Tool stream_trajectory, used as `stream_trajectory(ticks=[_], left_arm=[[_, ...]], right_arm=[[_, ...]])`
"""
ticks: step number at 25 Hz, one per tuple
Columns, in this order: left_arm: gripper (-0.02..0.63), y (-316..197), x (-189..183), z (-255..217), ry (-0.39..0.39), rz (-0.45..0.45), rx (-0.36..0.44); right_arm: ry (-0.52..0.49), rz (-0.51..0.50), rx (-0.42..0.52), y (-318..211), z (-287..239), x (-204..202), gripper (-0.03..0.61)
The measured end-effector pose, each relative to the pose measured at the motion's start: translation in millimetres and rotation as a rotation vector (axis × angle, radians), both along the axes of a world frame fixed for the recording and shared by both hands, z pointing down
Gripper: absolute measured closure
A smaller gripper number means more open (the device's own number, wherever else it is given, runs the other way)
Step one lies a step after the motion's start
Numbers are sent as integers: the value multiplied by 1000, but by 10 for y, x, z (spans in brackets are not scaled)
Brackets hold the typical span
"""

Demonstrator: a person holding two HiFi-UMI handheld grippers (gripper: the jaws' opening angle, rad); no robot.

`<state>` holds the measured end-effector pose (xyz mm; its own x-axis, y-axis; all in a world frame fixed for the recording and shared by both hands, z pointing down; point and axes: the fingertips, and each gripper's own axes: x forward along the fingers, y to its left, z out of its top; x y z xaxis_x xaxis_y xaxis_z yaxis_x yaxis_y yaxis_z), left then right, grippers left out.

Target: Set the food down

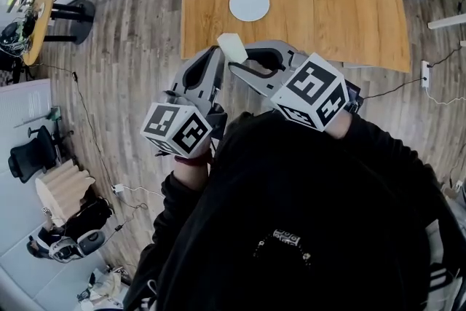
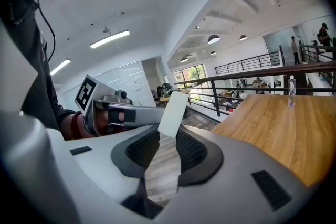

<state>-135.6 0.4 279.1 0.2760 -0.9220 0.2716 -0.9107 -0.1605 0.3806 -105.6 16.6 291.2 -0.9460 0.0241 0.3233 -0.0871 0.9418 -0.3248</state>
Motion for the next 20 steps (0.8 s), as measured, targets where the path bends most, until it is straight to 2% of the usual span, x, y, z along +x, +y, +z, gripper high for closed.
stream_trajectory(ticks=[7,14,20], left_arm=[[617,-705,458,279,-8,18,-54],[617,-839,302,359,8,13,-89],[617,-1134,303,321,13,63,-56]], right_arm=[[-3,26,-62,-736,286,428,468],[10,17,-80,-840,330,294,468],[7,69,-56,-1117,306,291,468]])
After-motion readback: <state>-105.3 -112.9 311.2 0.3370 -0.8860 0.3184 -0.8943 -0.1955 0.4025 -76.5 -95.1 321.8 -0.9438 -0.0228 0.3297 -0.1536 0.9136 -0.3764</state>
